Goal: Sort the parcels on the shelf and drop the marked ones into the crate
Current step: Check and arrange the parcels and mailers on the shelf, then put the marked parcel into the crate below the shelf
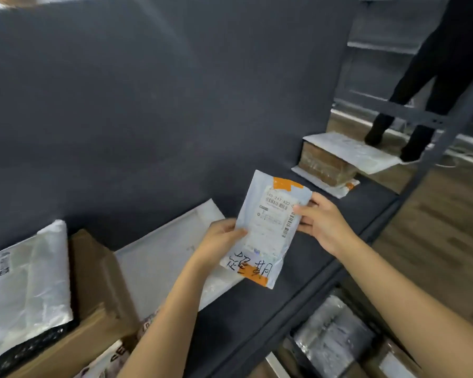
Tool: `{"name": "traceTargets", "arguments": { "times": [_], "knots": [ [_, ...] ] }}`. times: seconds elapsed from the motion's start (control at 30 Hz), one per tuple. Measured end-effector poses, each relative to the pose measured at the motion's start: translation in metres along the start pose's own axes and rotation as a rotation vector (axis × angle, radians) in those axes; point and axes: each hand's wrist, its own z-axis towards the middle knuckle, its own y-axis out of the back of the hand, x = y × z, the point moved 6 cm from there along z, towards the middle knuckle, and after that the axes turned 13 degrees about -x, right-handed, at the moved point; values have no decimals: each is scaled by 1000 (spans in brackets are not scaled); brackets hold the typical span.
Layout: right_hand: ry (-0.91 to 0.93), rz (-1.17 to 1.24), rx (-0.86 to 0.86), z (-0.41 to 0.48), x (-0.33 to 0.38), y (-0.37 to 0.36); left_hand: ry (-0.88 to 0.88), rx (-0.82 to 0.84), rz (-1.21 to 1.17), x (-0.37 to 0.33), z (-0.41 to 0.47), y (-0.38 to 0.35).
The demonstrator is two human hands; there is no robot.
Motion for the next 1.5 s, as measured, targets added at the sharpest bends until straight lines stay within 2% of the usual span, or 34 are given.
{"name": "traceTargets", "arguments": {
  "times": [0.2, 0.3, 0.43, 0.5, 0.6, 0.8, 0.93, 1.07, 1.23, 1.37, 1.5],
  "knots": [
    [-149, -22, -317, -35, -79, 119, -63, 328, 247, 46, 3, -99],
    [-228, -31, -462, -68, -115, 177, -55, 431, 307, 62, -11, -149],
    [-345, 150, -732, -113, -153, 249, 84, 546, 357, 85, -35, -203],
    [-389, 262, -829, -133, -172, 276, 201, 596, 296, 100, -47, -227],
    [-467, 389, -873, -155, -200, 299, 298, 585, 212, 122, -62, -259],
    [-684, 507, -950, -184, -271, 326, 375, 496, 311, 169, -89, -311],
    [-824, 278, -978, -193, -329, 352, 376, 420, 376, 220, -80, -347],
    [-894, 78, -1008, -183, -381, 371, 477, 418, 479, 288, -71, -384],
    [-938, -66, -1077, -147, -476, 398, 483, 507, 589, 373, -41, -448],
    [-1054, 164, -1227, -130, -578, 420, 485, 568, 592, 456, -22, -500],
    [-1149, 351, -1262, -119, -657, 445, 490, 616, 631, 518, -11, -531]
  ]
}}
